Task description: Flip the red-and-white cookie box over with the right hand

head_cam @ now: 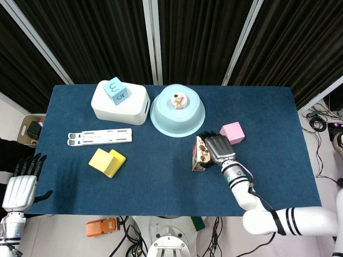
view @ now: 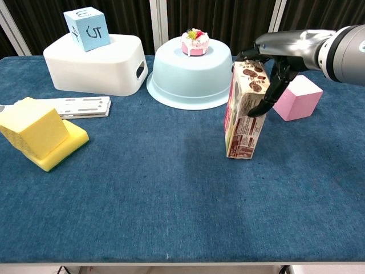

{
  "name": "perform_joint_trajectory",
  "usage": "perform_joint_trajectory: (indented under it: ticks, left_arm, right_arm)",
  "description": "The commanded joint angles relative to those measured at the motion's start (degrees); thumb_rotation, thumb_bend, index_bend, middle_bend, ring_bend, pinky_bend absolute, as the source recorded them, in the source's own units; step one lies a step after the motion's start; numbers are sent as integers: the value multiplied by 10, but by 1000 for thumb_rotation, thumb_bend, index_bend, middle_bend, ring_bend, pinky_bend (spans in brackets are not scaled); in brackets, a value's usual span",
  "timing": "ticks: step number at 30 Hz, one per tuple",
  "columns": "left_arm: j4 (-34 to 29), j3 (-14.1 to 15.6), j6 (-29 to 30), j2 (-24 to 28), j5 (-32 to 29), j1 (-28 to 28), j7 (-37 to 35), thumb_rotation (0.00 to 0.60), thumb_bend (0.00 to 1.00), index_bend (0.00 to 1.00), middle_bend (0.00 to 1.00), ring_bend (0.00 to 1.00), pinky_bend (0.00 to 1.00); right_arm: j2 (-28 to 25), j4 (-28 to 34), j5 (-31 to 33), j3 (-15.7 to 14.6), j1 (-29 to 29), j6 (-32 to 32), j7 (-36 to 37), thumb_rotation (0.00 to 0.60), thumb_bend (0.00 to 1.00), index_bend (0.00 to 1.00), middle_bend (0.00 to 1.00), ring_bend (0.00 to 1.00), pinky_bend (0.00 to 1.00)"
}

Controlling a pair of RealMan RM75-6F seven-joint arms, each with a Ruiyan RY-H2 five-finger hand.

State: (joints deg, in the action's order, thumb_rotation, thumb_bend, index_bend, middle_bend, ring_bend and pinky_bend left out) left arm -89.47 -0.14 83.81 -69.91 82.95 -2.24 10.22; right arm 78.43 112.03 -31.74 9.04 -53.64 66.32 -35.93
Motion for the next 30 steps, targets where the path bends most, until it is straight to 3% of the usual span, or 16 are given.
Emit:
perform_joint_trajectory:
  ticks: [1, 7, 11, 17, 20, 26, 30]
  left_arm:
    - [1, 0, 0, 0, -1, 1, -1, 600, 132, 0, 0, 0, 0]
    - [0, 0, 1, -1, 0, 1, 0, 600, 132, 0, 0, 0, 0]
    - [-1, 0, 0, -3, 1, 0, 3, 600, 132, 0, 0, 0, 0]
    - [-4, -1, -5, -6, -1, -3, 8, 600, 132, 0, 0, 0, 0]
    - [-8, -1, -6, -7, 2, -5, 13, 600, 132, 0, 0, 0, 0]
    - [-15, -3, -6, -6, 0, -6, 19, 600, 132, 0, 0, 0, 0]
    - [-18, -2, -9, -7, 2, -8, 23, 600, 133, 0, 0, 0, 0]
  right_arm:
    - [-7, -1, -49, 5, 20, -10, 47, 600, 327, 487, 323, 349, 464]
    - [-15, -25, -199, 18, 80, -44, 233, 600, 326, 488, 328, 350, 461]
    - [9, -90, -309, 21, 119, -65, 409, 600, 325, 471, 328, 347, 442]
    - [89, -264, -457, -1, 154, -59, 692, 600, 324, 403, 328, 310, 402]
    - [153, -386, -517, -20, 161, -30, 805, 600, 324, 382, 328, 295, 383]
    - [261, -575, -561, -38, 171, 19, 950, 600, 323, 356, 327, 281, 356]
    - [310, -660, -573, -47, 174, 32, 1014, 600, 323, 338, 327, 280, 352]
